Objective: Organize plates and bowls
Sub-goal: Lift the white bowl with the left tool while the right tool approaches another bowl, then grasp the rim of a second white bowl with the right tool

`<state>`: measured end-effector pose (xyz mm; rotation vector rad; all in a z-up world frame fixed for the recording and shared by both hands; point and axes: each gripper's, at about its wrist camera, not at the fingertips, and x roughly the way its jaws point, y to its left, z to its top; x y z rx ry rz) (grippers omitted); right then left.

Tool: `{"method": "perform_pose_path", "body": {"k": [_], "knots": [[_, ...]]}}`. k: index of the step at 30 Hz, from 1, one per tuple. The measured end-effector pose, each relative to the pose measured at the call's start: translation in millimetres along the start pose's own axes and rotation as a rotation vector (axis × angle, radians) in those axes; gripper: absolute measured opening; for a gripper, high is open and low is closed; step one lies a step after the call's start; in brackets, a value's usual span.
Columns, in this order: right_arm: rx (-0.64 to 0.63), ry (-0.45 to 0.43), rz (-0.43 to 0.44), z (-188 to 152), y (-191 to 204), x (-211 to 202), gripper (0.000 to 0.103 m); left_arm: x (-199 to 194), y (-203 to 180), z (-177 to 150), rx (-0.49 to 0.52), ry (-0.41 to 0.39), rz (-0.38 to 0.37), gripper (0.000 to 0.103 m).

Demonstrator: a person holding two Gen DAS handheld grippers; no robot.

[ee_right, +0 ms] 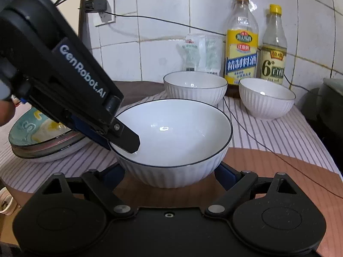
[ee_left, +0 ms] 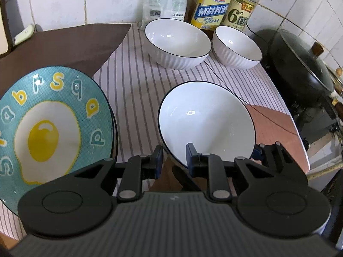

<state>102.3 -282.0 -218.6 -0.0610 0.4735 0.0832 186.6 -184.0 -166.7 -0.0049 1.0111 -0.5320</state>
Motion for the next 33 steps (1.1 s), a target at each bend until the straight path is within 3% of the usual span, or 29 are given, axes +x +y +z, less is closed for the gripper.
{"method": "perform_pose_path", "body": {"k": [9, 18, 26, 33], "knots": [[0.029, 0.121, -0.077, 13.7, 6.6, -14.9, 0.093, -7.4, 7.1, 4.6, -0.031, 0.017, -0.042, 0.022], [0.144, 0.083, -0.044, 41.3, 0.3, -57.6, 0.093, -36.1, 23.9, 6.7, -0.041, -0.041, -0.075, 0.025], [0.347, 0.079, 0.008, 77.9, -27.4, -48.8, 0.093, -64.2, 37.8, 30.0, -0.036, -0.158, -0.070, 0.026], [0.603, 0.108, 0.114, 102.6, -69.0, -9.0, 0.090, -53.8, 43.7, 67.1, -0.011, -0.215, -0.040, 0.031]]}}
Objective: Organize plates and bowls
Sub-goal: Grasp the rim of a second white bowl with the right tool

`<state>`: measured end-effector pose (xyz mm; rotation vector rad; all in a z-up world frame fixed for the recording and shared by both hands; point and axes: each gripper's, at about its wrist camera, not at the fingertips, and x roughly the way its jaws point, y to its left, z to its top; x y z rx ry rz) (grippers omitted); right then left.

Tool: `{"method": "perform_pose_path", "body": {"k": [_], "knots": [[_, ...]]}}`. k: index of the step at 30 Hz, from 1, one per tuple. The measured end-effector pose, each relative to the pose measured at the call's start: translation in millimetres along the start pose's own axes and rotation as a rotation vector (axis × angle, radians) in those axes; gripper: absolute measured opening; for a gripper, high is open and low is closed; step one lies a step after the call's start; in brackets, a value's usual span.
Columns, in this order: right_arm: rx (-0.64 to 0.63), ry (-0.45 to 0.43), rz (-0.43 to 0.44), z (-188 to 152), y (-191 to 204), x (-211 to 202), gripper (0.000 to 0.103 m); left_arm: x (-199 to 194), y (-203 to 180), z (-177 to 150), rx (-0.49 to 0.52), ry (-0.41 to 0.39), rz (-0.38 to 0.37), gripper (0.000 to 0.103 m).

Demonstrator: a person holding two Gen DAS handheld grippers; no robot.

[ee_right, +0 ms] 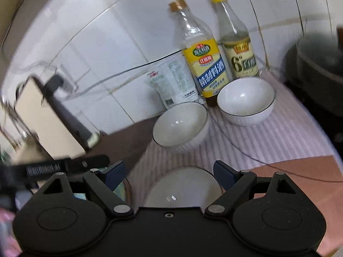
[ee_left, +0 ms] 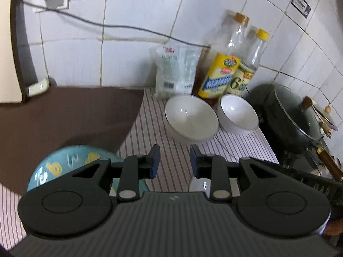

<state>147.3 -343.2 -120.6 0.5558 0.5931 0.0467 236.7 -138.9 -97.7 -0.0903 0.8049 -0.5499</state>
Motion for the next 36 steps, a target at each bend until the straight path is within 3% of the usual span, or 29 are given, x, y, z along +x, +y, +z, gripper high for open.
{"method": "perform_pose_path", "body": {"k": [5, 9, 14, 17, 20, 22, 23, 25, 28, 31, 36], "knots": [[0.182, 0.064, 0.022, 24.3, -20.9, 34.5, 0.084, 29.2, 1.2, 20.6, -0.004, -0.015, 0.003, 0.042], [0.231, 0.100, -0.028, 36.8, -28.9, 59.7, 0.081, 59.9, 1.9, 33.9, 0.006, 0.000, 0.016, 0.050], [0.299, 0.128, -0.105, 44.1, -43.8, 87.2, 0.074, 102.1, 11.2, 42.6, -0.021, 0.061, 0.037, 0.051], [0.337, 0.141, -0.120, 44.7, -53.2, 100.7, 0.063, 122.0, 16.7, 43.3, -0.037, 0.093, 0.032, 0.051], [0.295, 0.140, -0.167, 44.1, -51.2, 112.2, 0.052, 136.9, 18.3, 42.6, -0.052, 0.128, 0.027, 0.047], [0.244, 0.126, -0.202, 43.2, -46.1, 115.9, 0.037, 143.4, 18.1, 40.8, -0.050, 0.143, 0.038, 0.043], [0.228, 0.120, -0.211, 43.0, -44.5, 117.7, 0.033, 145.9, 17.7, 39.7, -0.045, 0.149, 0.037, 0.036], [0.209, 0.111, -0.200, 43.1, -42.9, 120.8, 0.021, 149.5, 18.3, 38.0, -0.050, 0.166, 0.032, 0.031], [0.199, 0.110, -0.203, 43.2, -42.0, 123.5, 0.018, 155.1, 24.0, 37.9, -0.106, 0.191, -0.001, 0.027], [0.164, 0.112, -0.215, 45.1, -38.5, 126.9, 0.018, 156.1, 25.8, 38.9, -0.138, 0.204, -0.042, 0.015], [0.094, 0.097, -0.218, 42.4, -28.1, 120.3, 0.018, 150.0, 20.5, 35.2, -0.123, 0.212, -0.016, 0.013]]}}
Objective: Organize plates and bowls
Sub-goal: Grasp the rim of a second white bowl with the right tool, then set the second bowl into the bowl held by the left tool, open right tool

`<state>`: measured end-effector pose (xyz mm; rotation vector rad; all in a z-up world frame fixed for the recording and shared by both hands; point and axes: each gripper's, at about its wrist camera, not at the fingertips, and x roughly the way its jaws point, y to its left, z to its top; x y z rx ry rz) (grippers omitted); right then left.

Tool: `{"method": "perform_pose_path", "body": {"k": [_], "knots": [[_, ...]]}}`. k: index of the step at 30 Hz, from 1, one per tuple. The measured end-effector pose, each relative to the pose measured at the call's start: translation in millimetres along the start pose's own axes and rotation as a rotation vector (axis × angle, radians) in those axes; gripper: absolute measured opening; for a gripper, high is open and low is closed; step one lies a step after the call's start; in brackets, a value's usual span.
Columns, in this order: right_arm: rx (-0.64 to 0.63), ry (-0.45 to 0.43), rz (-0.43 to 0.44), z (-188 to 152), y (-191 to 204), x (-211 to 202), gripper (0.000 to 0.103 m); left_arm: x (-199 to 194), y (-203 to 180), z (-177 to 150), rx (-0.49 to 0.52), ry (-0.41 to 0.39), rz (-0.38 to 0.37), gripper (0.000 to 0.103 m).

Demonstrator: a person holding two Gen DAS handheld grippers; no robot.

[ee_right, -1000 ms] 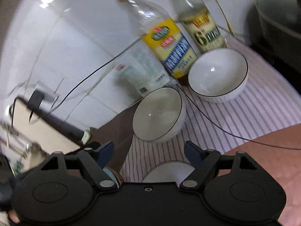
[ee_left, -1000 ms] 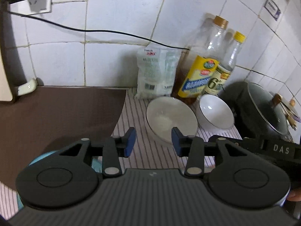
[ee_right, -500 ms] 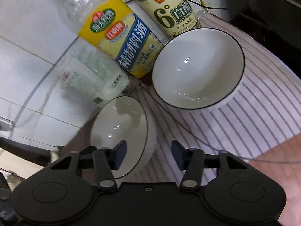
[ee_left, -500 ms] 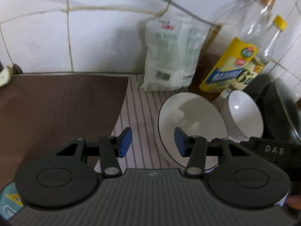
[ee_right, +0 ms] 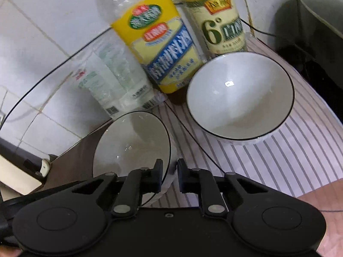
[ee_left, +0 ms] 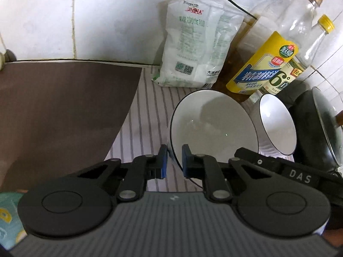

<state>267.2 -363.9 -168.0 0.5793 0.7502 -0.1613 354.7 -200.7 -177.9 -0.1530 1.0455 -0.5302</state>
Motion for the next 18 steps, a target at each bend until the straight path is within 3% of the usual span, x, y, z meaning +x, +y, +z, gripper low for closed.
{"method": "perform_pose_path", "body": {"k": [10, 18], "knots": [[-0.043, -0.029, 0.032, -17.8, 16.3, -50.8, 0.017, -60.5, -13.3, -19.7, 0.062, -0.045, 0.028, 0.013], [-0.086, -0.089, 0.061, -38.6, 24.0, -107.1, 0.018, -112.2, -24.5, -39.8, 0.096, -0.045, 0.002, 0.013]]}}
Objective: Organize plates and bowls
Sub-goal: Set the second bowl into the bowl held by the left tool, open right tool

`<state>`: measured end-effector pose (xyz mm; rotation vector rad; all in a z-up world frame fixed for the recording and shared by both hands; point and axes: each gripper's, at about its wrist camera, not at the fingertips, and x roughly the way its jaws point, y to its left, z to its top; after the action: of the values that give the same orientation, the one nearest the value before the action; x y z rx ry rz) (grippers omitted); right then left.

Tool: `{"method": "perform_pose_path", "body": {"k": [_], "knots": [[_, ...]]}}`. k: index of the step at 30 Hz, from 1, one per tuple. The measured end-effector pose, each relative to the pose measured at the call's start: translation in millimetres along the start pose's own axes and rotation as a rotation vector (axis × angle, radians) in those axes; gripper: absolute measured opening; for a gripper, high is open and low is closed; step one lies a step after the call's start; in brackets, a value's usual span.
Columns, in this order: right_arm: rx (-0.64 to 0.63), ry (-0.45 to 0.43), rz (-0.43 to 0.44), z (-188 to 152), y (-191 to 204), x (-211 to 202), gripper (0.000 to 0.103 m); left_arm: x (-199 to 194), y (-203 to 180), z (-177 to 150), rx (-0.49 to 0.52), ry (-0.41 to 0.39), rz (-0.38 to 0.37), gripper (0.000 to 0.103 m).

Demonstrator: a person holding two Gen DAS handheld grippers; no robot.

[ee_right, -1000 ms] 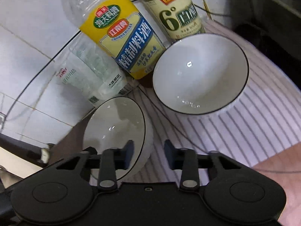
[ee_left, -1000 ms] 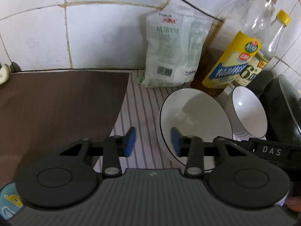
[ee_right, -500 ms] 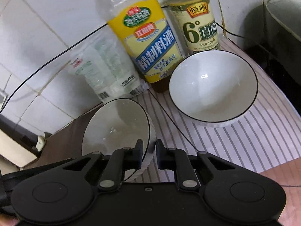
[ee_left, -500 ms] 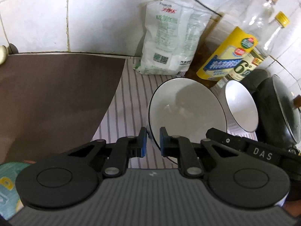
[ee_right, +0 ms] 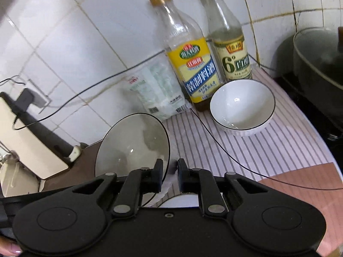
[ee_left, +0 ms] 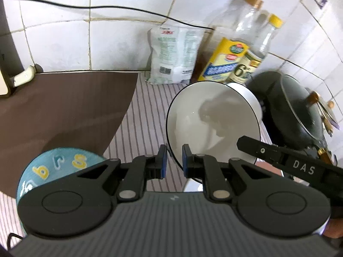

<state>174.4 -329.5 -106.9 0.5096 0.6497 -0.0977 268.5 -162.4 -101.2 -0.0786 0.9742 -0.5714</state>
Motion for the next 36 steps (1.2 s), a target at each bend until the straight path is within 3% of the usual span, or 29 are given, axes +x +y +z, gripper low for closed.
{"method": "perform_pose_path", "body": {"k": [9, 15, 22, 36], "knots": [[0.037, -0.019, 0.007, -31.0, -11.7, -40.6, 0.018, -28.5, -24.6, -36.0, 0.046, 0.007, 0.013, 0.013], [0.091, 0.001, -0.018, -55.5, -31.0, -40.5, 0.018, -16.1, -39.2, -57.9, 0.076, 0.048, 0.056, 0.013], [0.111, 0.007, -0.059, -73.7, -47.5, -35.9, 0.017, 4.3, -43.4, -70.2, 0.075, 0.095, 0.040, 0.013], [-0.019, 0.004, -0.112, -82.7, -43.2, -25.9, 0.017, 15.1, -49.6, -77.9, 0.116, 0.105, 0.088, 0.013]]}}
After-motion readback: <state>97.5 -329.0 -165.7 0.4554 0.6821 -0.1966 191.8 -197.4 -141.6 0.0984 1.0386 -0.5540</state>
